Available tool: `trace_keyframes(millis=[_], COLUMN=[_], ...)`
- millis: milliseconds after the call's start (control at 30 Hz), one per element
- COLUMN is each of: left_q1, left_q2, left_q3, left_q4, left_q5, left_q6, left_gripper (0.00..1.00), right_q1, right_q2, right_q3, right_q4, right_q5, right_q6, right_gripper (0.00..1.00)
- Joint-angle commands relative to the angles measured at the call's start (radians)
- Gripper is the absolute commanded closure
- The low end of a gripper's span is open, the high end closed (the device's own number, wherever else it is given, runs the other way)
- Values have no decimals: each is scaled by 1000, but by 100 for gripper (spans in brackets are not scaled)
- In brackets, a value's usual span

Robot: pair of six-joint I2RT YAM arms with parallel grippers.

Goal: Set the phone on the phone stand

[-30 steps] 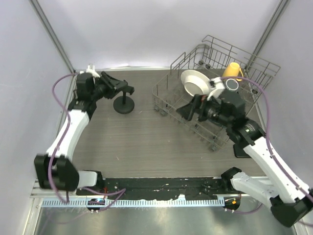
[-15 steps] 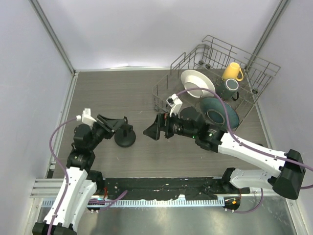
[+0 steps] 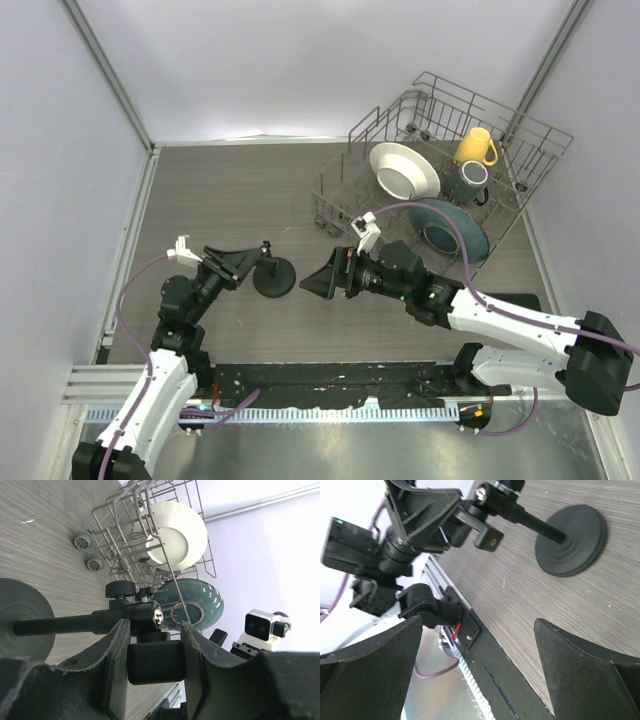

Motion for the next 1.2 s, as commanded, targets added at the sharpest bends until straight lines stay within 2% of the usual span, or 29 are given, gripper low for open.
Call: trace_keyframes(millis=[0, 100, 300, 367, 500, 700, 933, 1167], left_q1=[-12, -12, -20, -20, -21, -24, -37, -51], left_q2=[-19, -32, -18, -24, -22, -15, 45, 114], left_q3=[-49, -87, -130, -119, -100, -67, -53, -61], left_q4=[242, 258, 283, 235, 177, 97, 95, 140], left_q5=[-19, -23, -40, -43, -51, -54, -53, -57], left_q6=[-75, -100, -163, -160, -162, -146, -151, -152], left_gripper=[100, 100, 100, 100, 100, 100, 100, 100], right_q1=[1, 1, 1, 1, 1, 1, -2, -5], right_q2=[-33, -28, 53, 88, 197, 337, 470, 546], right_q3=[-8, -53, -31, -5, 4, 94, 111, 119], right_q4=[182, 278, 289, 266, 392, 459, 582, 660], right_q5=[-23, -9, 19, 13, -6, 17, 37, 12], right_q6=[73, 134, 160, 163, 243, 329, 474, 534], right_gripper=[1, 1, 1, 1, 1, 2, 7, 14])
